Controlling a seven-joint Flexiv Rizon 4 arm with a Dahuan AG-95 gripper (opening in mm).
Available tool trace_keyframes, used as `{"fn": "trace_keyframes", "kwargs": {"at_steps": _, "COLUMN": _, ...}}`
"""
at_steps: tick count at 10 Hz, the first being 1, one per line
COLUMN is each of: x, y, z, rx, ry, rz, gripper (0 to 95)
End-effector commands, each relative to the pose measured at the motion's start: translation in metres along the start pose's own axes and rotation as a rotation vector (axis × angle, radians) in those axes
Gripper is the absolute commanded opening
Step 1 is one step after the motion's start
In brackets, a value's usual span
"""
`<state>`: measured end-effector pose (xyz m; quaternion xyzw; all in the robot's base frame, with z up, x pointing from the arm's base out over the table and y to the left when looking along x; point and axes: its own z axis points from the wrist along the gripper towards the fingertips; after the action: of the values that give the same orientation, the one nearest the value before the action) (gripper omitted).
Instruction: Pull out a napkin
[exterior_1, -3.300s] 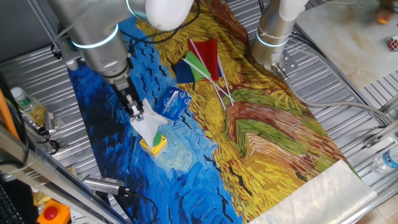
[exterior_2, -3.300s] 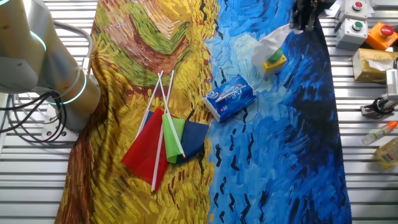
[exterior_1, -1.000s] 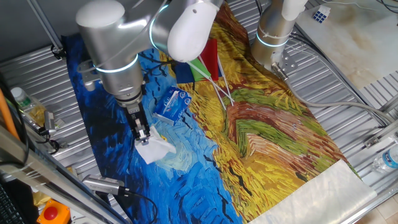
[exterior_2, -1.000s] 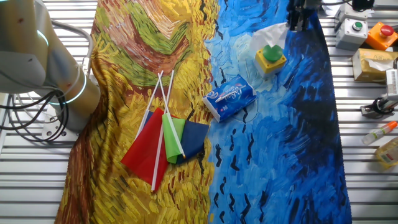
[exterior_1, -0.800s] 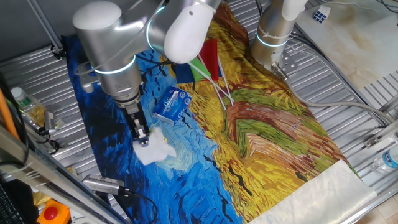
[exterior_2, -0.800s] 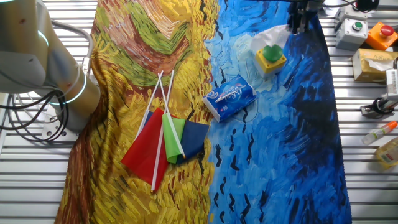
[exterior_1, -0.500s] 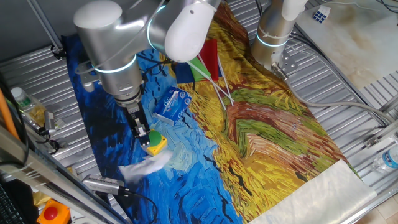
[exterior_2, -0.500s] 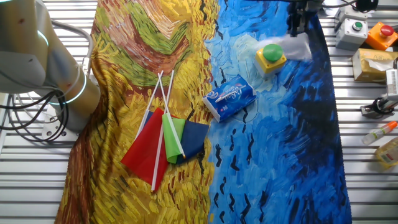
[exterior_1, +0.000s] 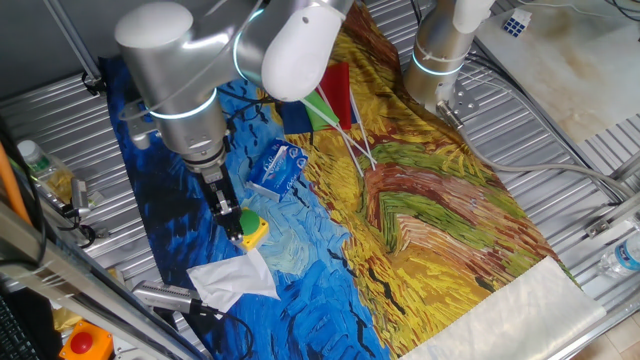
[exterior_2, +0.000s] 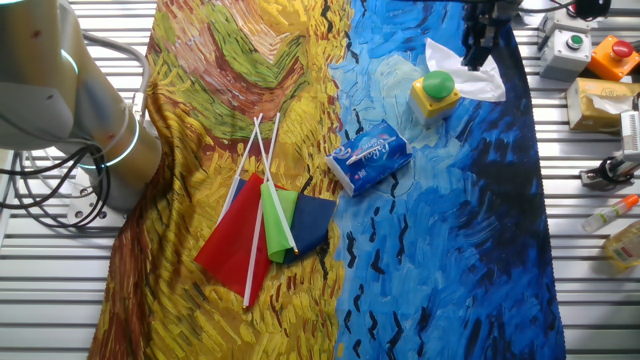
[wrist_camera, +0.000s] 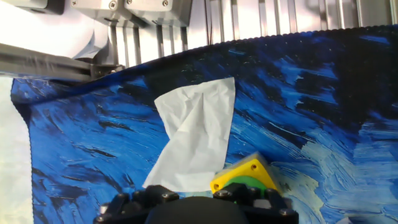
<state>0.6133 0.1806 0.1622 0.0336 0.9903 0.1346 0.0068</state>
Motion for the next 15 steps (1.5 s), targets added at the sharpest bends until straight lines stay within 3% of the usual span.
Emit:
{"fn": "trace_keyframes", "kwargs": {"at_steps": 1, "x": 0.001, "y": -0.002, "z": 0.000, "rx": 0.028, "ry": 0.001, "rz": 0.020, "gripper": 0.0}}
{"fn": "trace_keyframes", "kwargs": {"at_steps": 7, "x": 0.002, "y": -0.006, "z": -0.001, "rx": 0.033, "ry": 0.019, "rz": 0.049, "gripper": 0.0}}
{"fn": "trace_keyframes", "kwargs": {"at_steps": 15, "x": 0.011, "y": -0.035, "z": -0.003, "rx": 0.038, "ry": 0.031, "rz": 0.034, "gripper": 0.0}}
